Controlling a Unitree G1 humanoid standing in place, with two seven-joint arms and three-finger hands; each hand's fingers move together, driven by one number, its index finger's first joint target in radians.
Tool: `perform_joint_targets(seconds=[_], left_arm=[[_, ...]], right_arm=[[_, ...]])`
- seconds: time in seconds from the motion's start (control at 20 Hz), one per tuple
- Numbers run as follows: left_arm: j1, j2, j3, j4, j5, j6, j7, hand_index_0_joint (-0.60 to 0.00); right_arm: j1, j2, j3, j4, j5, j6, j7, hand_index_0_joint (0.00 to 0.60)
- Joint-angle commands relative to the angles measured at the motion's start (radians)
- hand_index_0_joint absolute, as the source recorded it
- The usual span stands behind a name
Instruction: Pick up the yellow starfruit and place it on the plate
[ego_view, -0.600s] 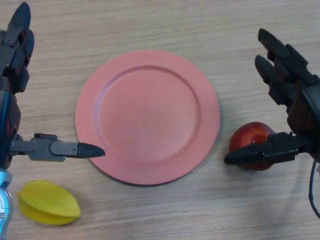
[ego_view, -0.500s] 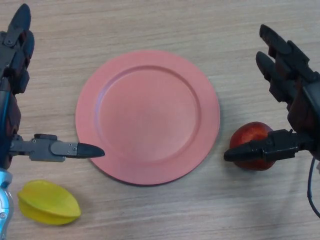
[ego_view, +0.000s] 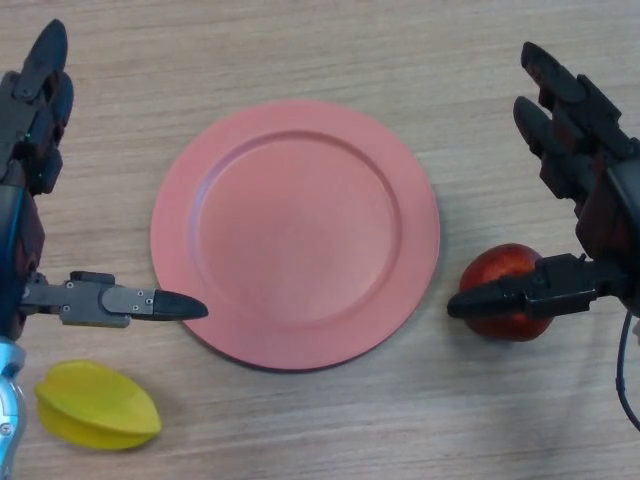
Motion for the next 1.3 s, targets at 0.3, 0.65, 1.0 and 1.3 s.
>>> perform_joint_targets(seconds=[0.3,0.65,1.0,1.3], left_arm=[[0.084,0.035,0.199,-0.149,0.052,-0.069,-0.231,0.000],[0.202,-0.039,0.296,-0.236,0.012,-0.082,-0.448,0.000],[0.264,-0.065,0.404,-0.105,0.184,-0.393,-0.489,0.000],[0.322,-0.073,0.475,-0.022,0.311,-0.503,-0.569,0.000]], right_arm=[[-0.041,-0.017,-0.018,-0.011,0.061,-0.111,-0.026,0.000],[-0.061,-0.010,-0.015,0.026,0.112,-0.101,-0.033,0.000],[-0.083,-0.007,-0.016,0.070,0.155,-0.110,-0.051,0.000],[-0.098,-0.007,-0.005,0.080,0.175,-0.096,-0.058,0.000]])
